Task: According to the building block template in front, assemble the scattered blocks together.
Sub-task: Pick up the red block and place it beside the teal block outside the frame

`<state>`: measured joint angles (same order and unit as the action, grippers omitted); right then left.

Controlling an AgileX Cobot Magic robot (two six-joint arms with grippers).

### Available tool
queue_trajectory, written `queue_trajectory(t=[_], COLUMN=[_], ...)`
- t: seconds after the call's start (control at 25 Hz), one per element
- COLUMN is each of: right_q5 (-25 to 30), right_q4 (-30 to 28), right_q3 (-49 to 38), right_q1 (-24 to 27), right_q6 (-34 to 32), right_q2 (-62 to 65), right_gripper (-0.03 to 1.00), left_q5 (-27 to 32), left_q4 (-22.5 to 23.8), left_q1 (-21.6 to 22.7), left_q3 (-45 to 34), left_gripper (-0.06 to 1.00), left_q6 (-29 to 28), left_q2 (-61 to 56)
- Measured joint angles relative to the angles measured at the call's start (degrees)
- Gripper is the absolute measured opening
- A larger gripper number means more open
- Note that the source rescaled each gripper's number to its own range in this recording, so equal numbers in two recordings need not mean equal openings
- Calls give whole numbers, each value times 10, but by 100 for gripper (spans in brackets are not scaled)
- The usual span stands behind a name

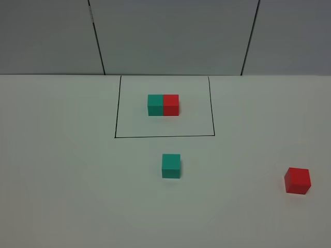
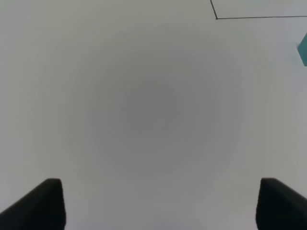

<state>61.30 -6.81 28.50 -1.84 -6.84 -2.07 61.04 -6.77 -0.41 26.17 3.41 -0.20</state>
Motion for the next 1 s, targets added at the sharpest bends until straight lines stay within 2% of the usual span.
queue_trajectory(t=[1.0], right_q5=[0], right_q4=[0], right_q3=[0], right_q1=[0], right_q6=[0], right_q2=[0], right_gripper=[57], left_q5=[0], left_q4=[0], left_q1=[0], left_q3=[0], left_gripper=[87], left_q6=[0], left_q2=[0])
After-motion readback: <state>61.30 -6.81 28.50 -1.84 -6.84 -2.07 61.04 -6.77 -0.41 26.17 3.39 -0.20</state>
